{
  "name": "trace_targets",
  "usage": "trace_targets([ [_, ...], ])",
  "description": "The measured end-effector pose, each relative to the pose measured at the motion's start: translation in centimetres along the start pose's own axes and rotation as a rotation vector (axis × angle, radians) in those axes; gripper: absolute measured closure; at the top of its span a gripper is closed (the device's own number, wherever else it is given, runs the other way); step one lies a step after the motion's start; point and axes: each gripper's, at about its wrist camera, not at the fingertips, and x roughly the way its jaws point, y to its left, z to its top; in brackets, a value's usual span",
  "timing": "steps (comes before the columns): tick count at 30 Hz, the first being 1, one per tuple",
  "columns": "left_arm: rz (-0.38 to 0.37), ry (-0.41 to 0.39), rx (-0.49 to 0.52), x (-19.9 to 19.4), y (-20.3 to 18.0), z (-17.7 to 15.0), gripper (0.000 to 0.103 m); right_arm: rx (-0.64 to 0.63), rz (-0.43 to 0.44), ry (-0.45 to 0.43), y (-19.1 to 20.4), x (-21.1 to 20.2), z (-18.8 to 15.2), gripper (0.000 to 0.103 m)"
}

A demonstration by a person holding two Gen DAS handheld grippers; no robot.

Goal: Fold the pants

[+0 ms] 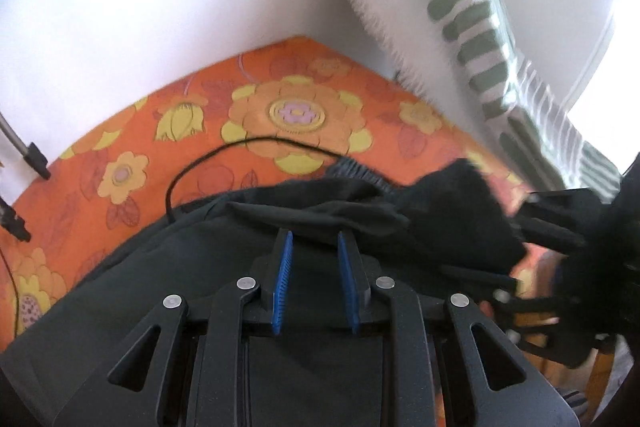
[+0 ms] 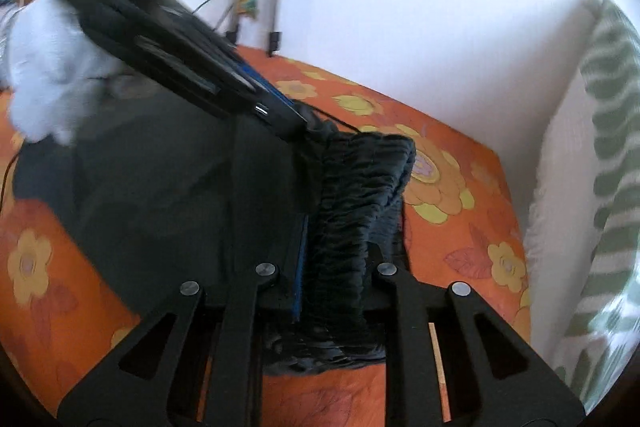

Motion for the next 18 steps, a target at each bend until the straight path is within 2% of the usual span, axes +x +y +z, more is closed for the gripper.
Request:
trace_targets([
  [3, 0.011, 0.040, 0.002, 1.5, 0.1, -0.8, 0.082, -0.013, 0.043, -0.017, 0.4, -0.9, 0.0, 0.082],
  [6, 0.019, 0.071, -0.005, 2.6, 0.2, -1.7, 0.082, 0.031, 0.110, -0.021, -0.5, -1.4, 0.0, 0.074],
  [11, 0.031, 0.078, -0.004, 3.6, 0.0, -2.5, 0.082, 0.168, 0.243, -0.042, -3.1, -2.1, -0.3, 0.072],
  [13, 0.037, 0.074, 0.009, 3.7, -0.2, -2.5, 0.082, 0.234, 0.273, -0.053, -4.3, -2.3, -0.3, 0.065],
  [16, 0.047, 0.065, 0.010, 3.7, -0.2, -2.3, 0.082, 0.273, 0.216, -0.037, -5.4, -2.0, -0.1, 0.061],
  [18, 0.068, 0.046, 0.016, 3.5, -0.3, -1.9, 0.082, 0.284, 0.223, -0.007, -5.9, -1.0, 0.1, 0.045],
])
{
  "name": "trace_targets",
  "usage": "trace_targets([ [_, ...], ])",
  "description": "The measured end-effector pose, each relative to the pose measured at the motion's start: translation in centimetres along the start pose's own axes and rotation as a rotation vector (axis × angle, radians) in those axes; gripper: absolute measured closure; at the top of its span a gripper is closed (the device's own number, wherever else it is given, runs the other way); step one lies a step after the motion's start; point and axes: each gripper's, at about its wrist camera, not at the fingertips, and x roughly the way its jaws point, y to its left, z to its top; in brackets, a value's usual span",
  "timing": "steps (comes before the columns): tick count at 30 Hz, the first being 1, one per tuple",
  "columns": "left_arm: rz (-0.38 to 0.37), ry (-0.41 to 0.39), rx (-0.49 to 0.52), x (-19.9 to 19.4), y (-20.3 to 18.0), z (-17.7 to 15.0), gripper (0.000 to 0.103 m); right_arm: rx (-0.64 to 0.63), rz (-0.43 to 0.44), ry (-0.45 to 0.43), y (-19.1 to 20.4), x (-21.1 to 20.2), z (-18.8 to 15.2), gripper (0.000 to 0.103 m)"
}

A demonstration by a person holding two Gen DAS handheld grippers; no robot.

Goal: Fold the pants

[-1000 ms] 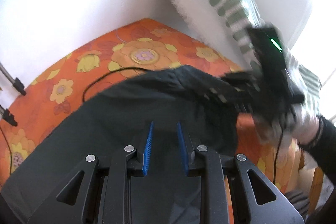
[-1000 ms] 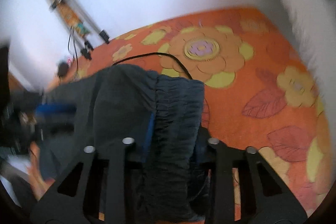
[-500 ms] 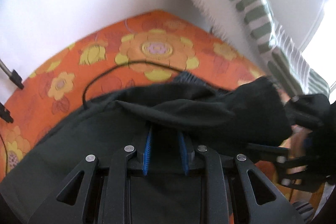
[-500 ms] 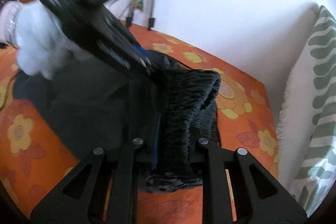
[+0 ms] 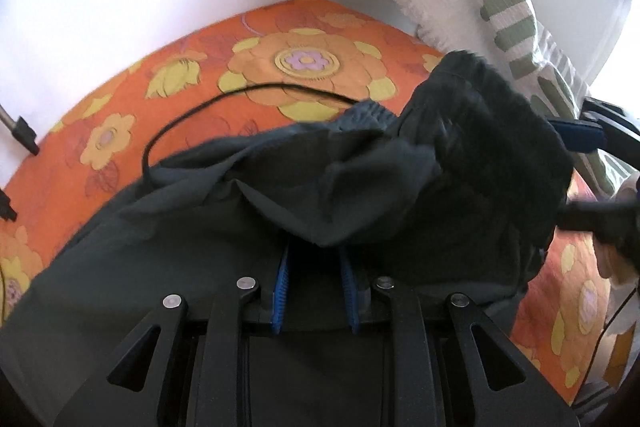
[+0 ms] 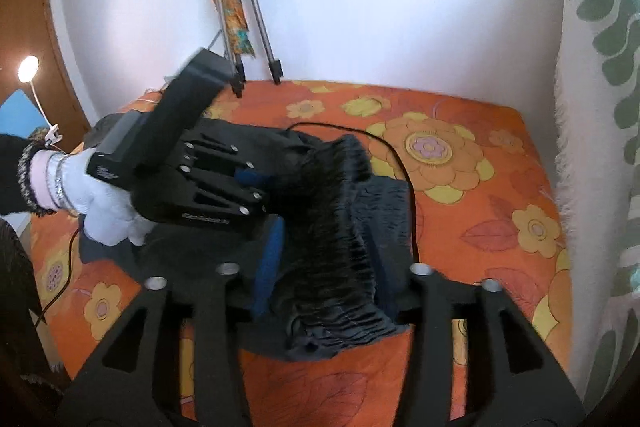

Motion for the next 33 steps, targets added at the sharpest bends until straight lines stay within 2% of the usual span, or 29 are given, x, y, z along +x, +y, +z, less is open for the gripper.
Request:
trace_targets([
  [1, 0.014, -0.006, 0.006, 0.0, 0.0, 0.2, 0.082, 0.010, 0.001, 0.010, -0.2, 0.4, 0.2, 0.037],
  [3, 0.066, -0.041, 0.022, -0.4, 0.0, 0.9, 0.082, 0.049, -0.017, 0.039, -1.1, 1.7, 0.5, 0.037],
  [5, 0.086, -0.067, -0.003, -1.0, 0.6, 1.4, 0.081, 0.098, -0.018, 0.060, -2.4, 3.0, 0.9, 0.037],
  [7, 0.100, -0.092, -0.033, -2.2, 1.5, 1.5, 0.081, 0.127, -0.063, 0.096, -3.5, 4.5, 1.2, 0.037],
  [10, 0.120, -0.111, -0.036, -4.2, 2.6, 0.7, 0.081, 0.178, -0.078, 0.162, -5.5, 6.3, 1.3, 0.036],
  [13, 0.131, -0.113, -0.044, -6.0, 3.6, -0.5, 0.081, 0.218, -0.061, 0.182, -6.5, 6.8, 1.3, 0.033],
  [16, 0.140, -0.117, -0.076, -8.4, 5.2, -2.4, 0.081, 0.248, -0.038, 0.194, -6.6, 7.4, 1.0, 0.034],
  [17, 0.147, -0.121, -0.090, -9.5, 5.9, -3.2, 0.081, 0.260, -0.039, 0.202, -6.7, 7.9, 1.0, 0.043],
  [19, 0.174, -0.131, -0.117, -11.7, 7.4, -4.8, 0.081, 0.260, -0.076, 0.210, -6.3, 8.6, 1.0, 0.048],
  [23, 0.188, -0.172, -0.253, -16.2, 10.9, -8.7, 0.078, 0.238, -0.169, 0.188, -5.2, 8.2, 2.0, 0.048],
  [31, 0.289, -0.246, -0.451, -23.6, 17.2, -17.6, 0.075, 0.279, -0.211, 0.092, -2.9, 3.7, 4.7, 0.046],
  [33, 0.315, -0.255, -0.484, -25.0, 18.3, -19.5, 0.070, 0.268, -0.216, 0.070, -1.4, 2.6, 5.7, 0.046],
])
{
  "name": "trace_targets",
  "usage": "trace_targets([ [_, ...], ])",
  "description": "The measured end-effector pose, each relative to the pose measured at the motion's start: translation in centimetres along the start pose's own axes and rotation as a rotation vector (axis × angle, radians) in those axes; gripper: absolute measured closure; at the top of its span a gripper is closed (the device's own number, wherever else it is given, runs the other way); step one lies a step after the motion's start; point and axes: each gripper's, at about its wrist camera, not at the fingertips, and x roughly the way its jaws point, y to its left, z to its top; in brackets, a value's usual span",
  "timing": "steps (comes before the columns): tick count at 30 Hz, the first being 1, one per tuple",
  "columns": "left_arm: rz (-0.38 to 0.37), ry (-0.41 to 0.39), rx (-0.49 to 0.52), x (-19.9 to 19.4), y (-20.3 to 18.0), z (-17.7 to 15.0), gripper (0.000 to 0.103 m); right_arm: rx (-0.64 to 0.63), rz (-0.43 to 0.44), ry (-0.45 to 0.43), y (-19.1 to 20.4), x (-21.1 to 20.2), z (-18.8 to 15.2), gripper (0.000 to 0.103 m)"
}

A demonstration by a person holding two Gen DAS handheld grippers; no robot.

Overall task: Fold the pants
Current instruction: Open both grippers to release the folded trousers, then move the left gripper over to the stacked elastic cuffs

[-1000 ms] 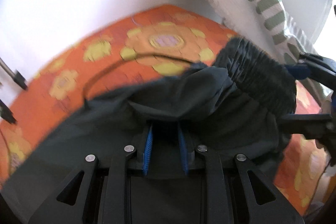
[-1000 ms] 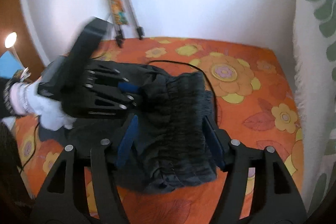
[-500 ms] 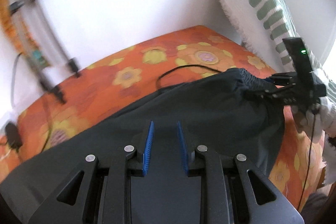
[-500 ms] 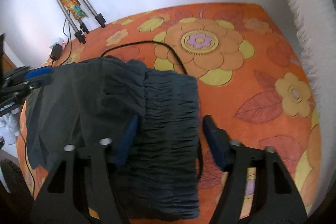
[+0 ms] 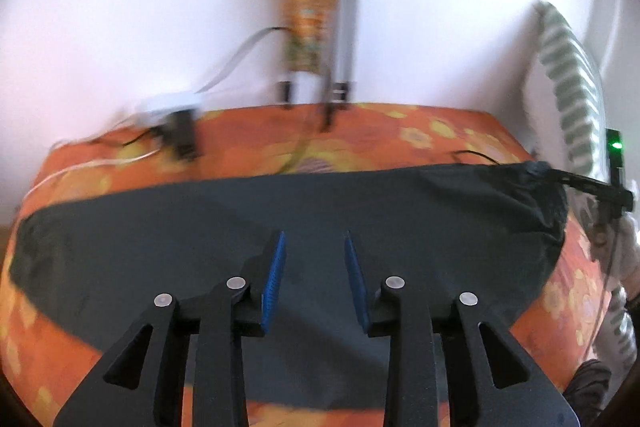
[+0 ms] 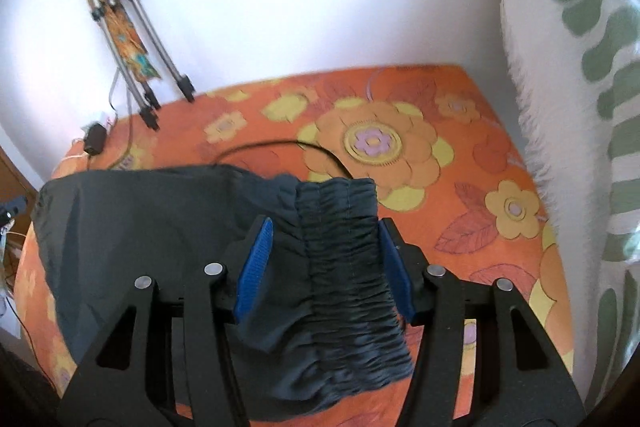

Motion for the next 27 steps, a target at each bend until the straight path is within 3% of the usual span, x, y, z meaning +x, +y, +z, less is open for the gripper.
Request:
trace_targets([
  [5, 0.076, -0.030, -0.105, -3.7, 6.7, -2.4, 0.063, -0.062, 0.029, -0.063, 5.1, -3.5, 1.6, 0.044],
  [13, 0.166, -0.098, -0.355, -8.2, 16.6, -6.8, 0.063, -0.223, 0.123, -0.089, 18.7, -6.4, 3.8, 0.037],
  [16, 0.164, -0.106, -0.474, -9.5, 20.8, -8.4, 0.063, -0.280, 0.169, -0.086, 24.4, -6.5, 4.1, 0.037],
  [19, 0.193, -0.126, -0.511, -10.8, 23.7, -9.1, 0.063, -0.333, 0.226, -0.078, 30.3, -6.0, 4.2, 0.037],
  [27, 0.171, -0.109, -0.636, -11.1, 32.5, -10.9, 0.063, -0.472, 0.388, -0.021, 46.6, -1.9, 2.6, 0.037],
])
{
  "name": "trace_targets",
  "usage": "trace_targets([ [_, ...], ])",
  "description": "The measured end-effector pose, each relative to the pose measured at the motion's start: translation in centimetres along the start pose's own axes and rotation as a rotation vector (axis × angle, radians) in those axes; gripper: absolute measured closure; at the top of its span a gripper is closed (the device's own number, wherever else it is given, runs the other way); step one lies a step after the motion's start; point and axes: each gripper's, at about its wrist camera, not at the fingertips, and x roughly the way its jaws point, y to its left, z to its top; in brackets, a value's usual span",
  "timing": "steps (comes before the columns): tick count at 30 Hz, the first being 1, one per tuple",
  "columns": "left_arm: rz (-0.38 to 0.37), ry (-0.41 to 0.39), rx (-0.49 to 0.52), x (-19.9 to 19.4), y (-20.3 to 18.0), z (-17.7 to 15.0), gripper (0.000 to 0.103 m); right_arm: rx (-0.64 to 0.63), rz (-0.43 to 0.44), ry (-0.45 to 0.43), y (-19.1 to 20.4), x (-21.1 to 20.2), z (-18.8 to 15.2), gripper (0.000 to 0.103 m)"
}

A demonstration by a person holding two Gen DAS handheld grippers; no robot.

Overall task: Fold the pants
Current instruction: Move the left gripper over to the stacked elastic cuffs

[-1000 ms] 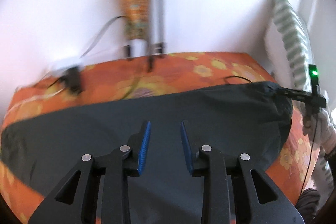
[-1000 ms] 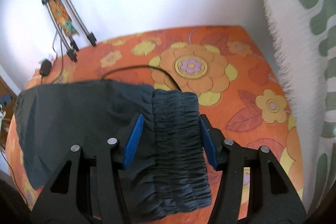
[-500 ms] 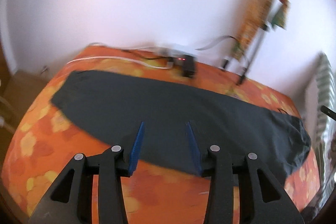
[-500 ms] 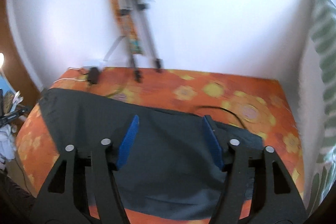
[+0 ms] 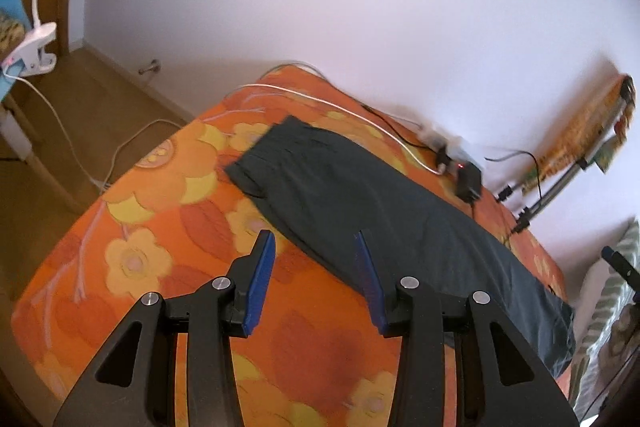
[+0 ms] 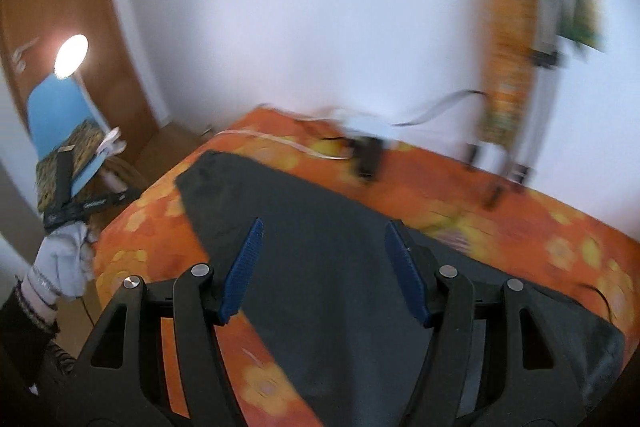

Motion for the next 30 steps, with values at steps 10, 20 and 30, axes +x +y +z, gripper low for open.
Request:
trace_targets([
  [10, -0.025, 0.074, -0.029, 5.9, 3.8, 2.2, 0.058, -0.029, 0.141, 0.138, 10.0, 13.2, 3.3, 0.037],
  [20, 0.032, 0.060, 0.048, 9.4, 4.8, 3.4, 0.045, 0.079, 0.240, 0.289, 15.4, 25.2, 7.5, 0.037],
  [30, 0.000, 0.045, 0.002, 11.0, 6.1, 3.7, 0.045, 0.141, 0.245, 0.418, 19.5, 34.8, 8.0, 0.037],
])
